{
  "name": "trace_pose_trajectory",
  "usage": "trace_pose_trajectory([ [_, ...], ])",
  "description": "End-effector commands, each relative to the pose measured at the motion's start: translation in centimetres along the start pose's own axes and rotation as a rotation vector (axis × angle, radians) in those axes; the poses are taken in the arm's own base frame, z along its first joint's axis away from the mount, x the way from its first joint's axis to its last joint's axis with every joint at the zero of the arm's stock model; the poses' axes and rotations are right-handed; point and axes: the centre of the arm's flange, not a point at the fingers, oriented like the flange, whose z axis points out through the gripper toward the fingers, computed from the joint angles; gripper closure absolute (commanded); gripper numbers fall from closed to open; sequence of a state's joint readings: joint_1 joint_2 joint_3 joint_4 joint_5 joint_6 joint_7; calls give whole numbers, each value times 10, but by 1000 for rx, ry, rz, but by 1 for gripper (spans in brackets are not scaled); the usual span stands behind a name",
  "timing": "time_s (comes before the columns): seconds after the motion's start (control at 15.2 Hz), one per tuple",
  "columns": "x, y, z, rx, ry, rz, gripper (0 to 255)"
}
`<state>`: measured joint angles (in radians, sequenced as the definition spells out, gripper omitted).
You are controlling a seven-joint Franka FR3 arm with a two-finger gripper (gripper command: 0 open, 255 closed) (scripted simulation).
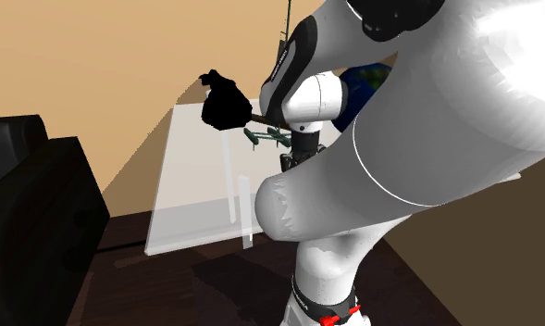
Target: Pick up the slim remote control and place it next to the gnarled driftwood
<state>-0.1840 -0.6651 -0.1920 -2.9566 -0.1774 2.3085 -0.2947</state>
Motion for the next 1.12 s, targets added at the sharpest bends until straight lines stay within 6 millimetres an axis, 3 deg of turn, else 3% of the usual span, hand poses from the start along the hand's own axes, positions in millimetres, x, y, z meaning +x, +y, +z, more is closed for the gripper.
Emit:
trace_pose_trajectory([
  [0.0, 0, 0, -8, 0, 0, 0, 255],
  [1.06, 1, 1, -93, 0, 0, 0, 255],
])
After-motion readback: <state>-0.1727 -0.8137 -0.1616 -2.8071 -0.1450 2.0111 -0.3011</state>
